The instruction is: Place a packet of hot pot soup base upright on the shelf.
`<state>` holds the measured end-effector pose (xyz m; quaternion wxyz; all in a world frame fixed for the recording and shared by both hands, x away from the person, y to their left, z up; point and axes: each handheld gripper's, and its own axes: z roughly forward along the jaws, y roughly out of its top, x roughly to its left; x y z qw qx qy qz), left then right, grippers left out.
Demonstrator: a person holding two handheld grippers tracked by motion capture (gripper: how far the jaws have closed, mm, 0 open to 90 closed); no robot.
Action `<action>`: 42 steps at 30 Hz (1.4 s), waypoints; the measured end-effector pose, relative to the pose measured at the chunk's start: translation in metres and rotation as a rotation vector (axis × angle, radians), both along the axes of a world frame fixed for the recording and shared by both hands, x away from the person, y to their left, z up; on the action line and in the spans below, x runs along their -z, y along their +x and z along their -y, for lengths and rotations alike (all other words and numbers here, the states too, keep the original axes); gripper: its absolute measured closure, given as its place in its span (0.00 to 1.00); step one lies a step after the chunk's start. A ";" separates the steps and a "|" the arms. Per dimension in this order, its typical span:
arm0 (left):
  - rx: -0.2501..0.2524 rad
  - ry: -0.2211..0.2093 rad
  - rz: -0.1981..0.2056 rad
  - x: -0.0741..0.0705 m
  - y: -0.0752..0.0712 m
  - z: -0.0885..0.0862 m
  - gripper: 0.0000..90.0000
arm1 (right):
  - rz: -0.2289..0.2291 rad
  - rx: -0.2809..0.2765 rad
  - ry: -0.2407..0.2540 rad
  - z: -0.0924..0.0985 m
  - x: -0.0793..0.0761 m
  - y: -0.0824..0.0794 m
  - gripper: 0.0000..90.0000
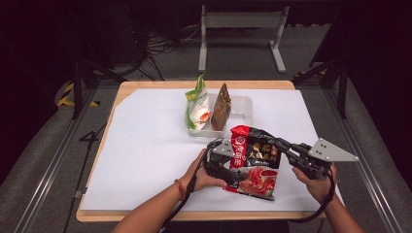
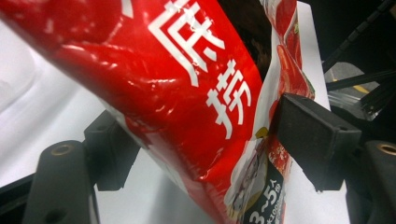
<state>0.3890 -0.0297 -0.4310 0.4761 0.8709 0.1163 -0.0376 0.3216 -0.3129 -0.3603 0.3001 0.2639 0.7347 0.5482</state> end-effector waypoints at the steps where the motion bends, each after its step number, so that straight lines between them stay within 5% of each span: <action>1: -0.002 -0.002 -0.001 0.000 0.000 0.000 0.28 | 0.001 -0.002 0.001 0.000 0.000 0.000 0.93; 8: -0.023 0.027 0.019 0.001 -0.002 -0.011 0.21 | -0.006 0.007 -0.004 -0.001 -0.002 -0.001 0.94; 12: -0.034 0.050 0.022 0.001 -0.008 -0.028 0.18 | 0.005 0.006 -0.006 -0.005 -0.007 -0.003 0.95; 15: -0.061 0.067 0.026 0.002 -0.016 -0.059 0.17 | 0.026 0.002 -0.026 -0.009 -0.013 -0.006 0.95; 20: -0.127 0.066 0.036 0.004 -0.026 -0.098 0.17 | 0.030 0.009 -0.047 -0.014 -0.017 -0.008 0.96; 31: -0.300 0.120 0.177 0.003 -0.053 -0.165 0.15 | 0.078 0.023 -0.089 -0.029 -0.035 -0.004 0.96; 33: -0.331 0.118 0.178 0.006 -0.056 -0.174 0.15 | 0.086 0.028 -0.090 -0.032 -0.037 -0.002 0.96; 36: -0.390 0.157 0.225 0.007 -0.059 -0.186 0.14 | 0.096 0.045 -0.104 -0.037 -0.040 0.001 0.96; 42: -0.448 0.144 0.197 0.012 -0.066 -0.212 0.14 | 0.107 0.071 -0.096 -0.040 -0.046 0.006 0.96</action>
